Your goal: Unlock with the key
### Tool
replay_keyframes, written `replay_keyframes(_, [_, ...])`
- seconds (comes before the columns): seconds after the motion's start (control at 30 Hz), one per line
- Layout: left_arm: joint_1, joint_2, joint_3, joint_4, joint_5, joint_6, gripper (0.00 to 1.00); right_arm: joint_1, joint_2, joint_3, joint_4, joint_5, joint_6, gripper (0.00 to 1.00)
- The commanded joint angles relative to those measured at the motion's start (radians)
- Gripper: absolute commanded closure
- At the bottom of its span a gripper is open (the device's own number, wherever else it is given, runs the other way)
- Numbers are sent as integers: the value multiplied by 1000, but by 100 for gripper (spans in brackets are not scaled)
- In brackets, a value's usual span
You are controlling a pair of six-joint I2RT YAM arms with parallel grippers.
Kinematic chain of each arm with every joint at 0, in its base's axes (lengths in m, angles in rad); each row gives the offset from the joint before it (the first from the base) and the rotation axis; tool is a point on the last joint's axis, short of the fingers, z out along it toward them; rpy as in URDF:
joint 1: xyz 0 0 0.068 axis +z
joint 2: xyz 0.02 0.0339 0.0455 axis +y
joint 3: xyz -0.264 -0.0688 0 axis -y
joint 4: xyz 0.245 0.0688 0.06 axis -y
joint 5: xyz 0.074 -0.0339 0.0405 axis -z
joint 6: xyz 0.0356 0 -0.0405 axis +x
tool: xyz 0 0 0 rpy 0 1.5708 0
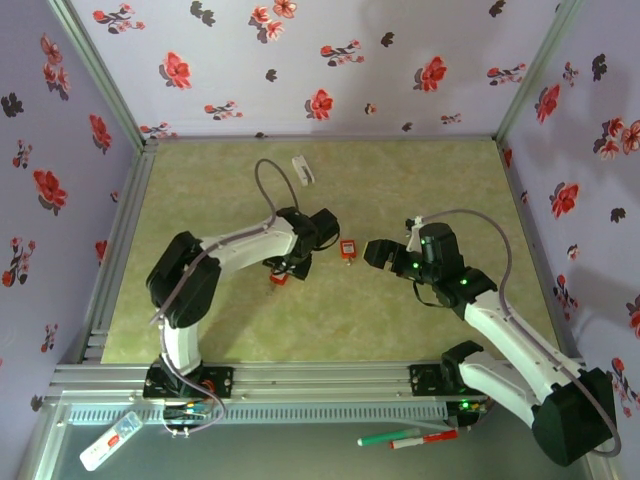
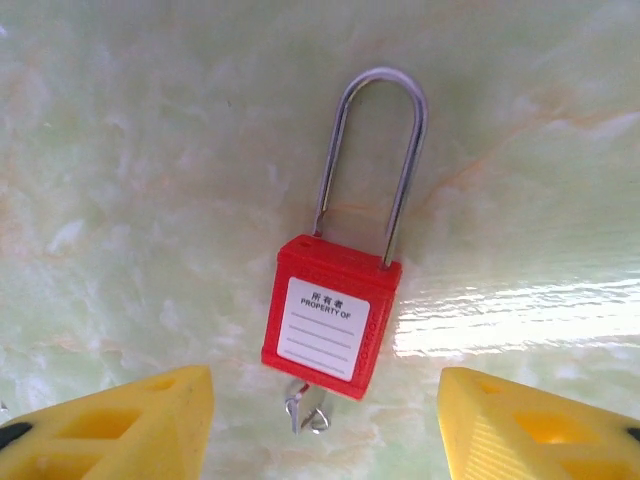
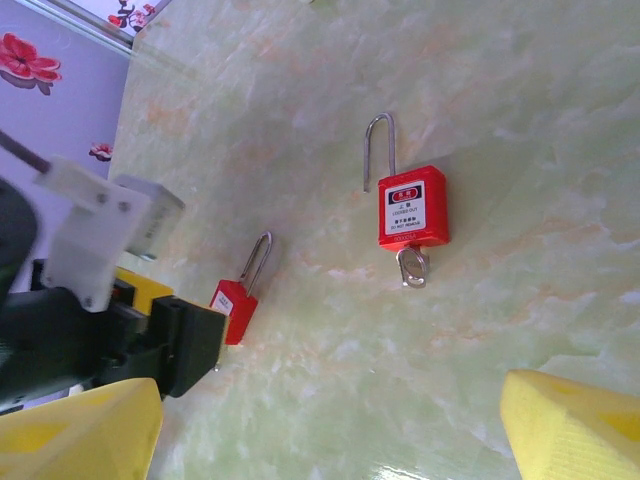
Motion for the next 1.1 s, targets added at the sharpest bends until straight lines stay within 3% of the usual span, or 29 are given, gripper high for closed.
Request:
replay_keyframes(0.0, [34,-147,-36,15,21,-57,37,-5,-12,-17,-10,-5,6,12])
replay_keyframes(0.13, [196,-391,-189,150,138,-98,33,34,32,-15,-13,38,65,13])
replay_keyframes(0.23, [311,-559,-280,234,180,-105,31,161,141,34,-14,117,102,13])
replay_keyframes(0.33, [359,-657,-303,275,181,-69,29,288,327,168,-45,184,134,15])
replay_keyframes(0.47, [385,-736,-314,290,175,-36,29,432,604,412,-135,232,149,16])
replay_keyframes(0.63, [386,-800,-348,292,177,-7,29,515,858,679,-266,300,169,16])
replay_keyframes(0.87, [387,-866,-400,291,177,32,29,567,1087,934,-404,369,214,24])
replay_keyframes(1.07, [387,-897,-440,302,197,52,28,584,1201,1045,-469,412,257,28])
